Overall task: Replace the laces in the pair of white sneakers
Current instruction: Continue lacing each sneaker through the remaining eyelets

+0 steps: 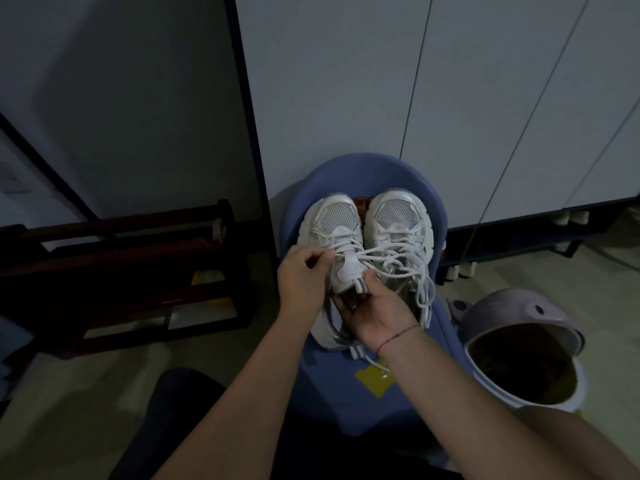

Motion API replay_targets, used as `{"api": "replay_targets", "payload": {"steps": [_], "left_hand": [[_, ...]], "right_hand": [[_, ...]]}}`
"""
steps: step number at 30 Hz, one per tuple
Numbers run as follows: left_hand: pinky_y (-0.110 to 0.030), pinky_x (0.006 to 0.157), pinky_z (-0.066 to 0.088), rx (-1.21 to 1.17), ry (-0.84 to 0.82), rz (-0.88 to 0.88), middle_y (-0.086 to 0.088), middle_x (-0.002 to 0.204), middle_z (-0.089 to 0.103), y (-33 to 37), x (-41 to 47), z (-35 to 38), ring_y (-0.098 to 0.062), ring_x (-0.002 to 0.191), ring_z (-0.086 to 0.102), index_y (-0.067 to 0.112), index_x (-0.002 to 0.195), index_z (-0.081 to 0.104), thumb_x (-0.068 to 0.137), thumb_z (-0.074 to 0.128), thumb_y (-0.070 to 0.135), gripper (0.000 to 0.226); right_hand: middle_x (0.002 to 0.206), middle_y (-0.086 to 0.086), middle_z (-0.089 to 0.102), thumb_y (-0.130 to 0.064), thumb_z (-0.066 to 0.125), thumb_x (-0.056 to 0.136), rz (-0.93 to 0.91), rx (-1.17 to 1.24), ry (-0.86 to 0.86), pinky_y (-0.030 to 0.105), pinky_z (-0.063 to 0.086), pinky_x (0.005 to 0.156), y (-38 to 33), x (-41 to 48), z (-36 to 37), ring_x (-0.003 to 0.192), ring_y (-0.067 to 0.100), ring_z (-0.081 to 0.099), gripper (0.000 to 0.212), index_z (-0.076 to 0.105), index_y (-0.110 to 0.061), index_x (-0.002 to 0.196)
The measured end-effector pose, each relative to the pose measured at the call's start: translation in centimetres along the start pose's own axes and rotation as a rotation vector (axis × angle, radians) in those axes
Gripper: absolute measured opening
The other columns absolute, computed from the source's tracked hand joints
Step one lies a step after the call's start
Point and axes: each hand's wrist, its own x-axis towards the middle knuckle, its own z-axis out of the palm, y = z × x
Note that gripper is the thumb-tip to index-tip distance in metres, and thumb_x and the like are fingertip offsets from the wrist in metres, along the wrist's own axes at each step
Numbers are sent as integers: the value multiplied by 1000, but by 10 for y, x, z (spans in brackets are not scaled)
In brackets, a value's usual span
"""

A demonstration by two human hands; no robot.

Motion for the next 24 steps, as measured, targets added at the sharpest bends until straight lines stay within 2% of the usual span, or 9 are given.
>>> {"api": "replay_targets", "payload": {"steps": [3, 6, 8, 10, 12, 14, 19, 22, 24], "left_hand": [[-31, 81, 51, -194, 247, -283, -3, 84, 66, -10, 12, -13, -16, 78, 60, 7, 96, 73, 94, 62, 16, 14], [-32, 75, 50, -359, 413, -492, 0, 76, 60, -19, 22, -29, -14, 70, 57, 5, 104, 69, 96, 59, 16, 16], [-37, 85, 53, -221, 360, -372, 0, 93, 62, -18, 22, -31, -19, 88, 62, 11, 107, 64, 94, 62, 18, 14], [-37, 89, 52, -104, 150, -160, 1, 108, 63, -11, 18, -26, -20, 98, 61, 17, 107, 62, 91, 66, 19, 16], [-22, 82, 50, -35, -106, -51, 2, 109, 66, -3, 13, -16, -12, 87, 61, 16, 105, 68, 89, 69, 18, 16], [-7, 71, 40, 72, -207, 25, 3, 107, 64, 1, 7, -10, 1, 77, 54, 13, 105, 71, 87, 72, 17, 19], [-14, 68, 40, 145, -147, 59, 1, 93, 64, 2, 5, -6, -1, 68, 50, 17, 85, 70, 84, 75, 17, 5], [-23, 77, 45, 137, -134, 16, -1, 94, 65, 3, 6, -5, -8, 79, 57, 13, 89, 71, 88, 70, 18, 4], [-30, 81, 48, 77, 21, -97, -8, 97, 69, -3, 10, -11, -16, 86, 61, 9, 94, 71, 92, 65, 16, 10]], "right_hand": [[95, 7, 64, -26, 46, 98, -17, 3, 25, 34, 49, 77, 0, 1, 0, 86, 20, 59, 18, 59, -14, 101], [98, 6, 64, -24, 47, 98, -23, -10, 31, 35, 49, 73, 0, 1, -1, 88, 20, 59, 16, 59, -15, 103], [96, 7, 64, -24, 47, 98, -22, -13, 36, 35, 48, 72, 0, 2, 0, 87, 21, 59, 16, 59, -14, 100], [94, 6, 63, -25, 45, 98, -18, -23, 36, 34, 48, 71, 0, 2, 1, 85, 21, 58, 17, 58, -14, 99], [93, 6, 63, -26, 43, 99, -9, -38, 26, 33, 47, 70, -1, 2, 1, 83, 20, 59, 20, 58, -14, 101], [93, 7, 63, -28, 40, 100, -2, -56, 14, 31, 47, 68, -1, 1, 1, 81, 19, 59, 23, 59, -13, 99], [93, 7, 64, -29, 39, 100, 9, -68, -1, 29, 49, 66, -3, -1, 0, 81, 18, 60, 26, 60, -13, 98], [93, 7, 63, -28, 41, 99, 7, -71, 12, 31, 47, 70, -3, -1, 0, 82, 19, 59, 24, 59, -13, 98], [92, 6, 63, -27, 44, 98, -2, -53, 29, 33, 48, 74, -3, -1, 1, 83, 20, 58, 20, 59, -14, 97]]}}
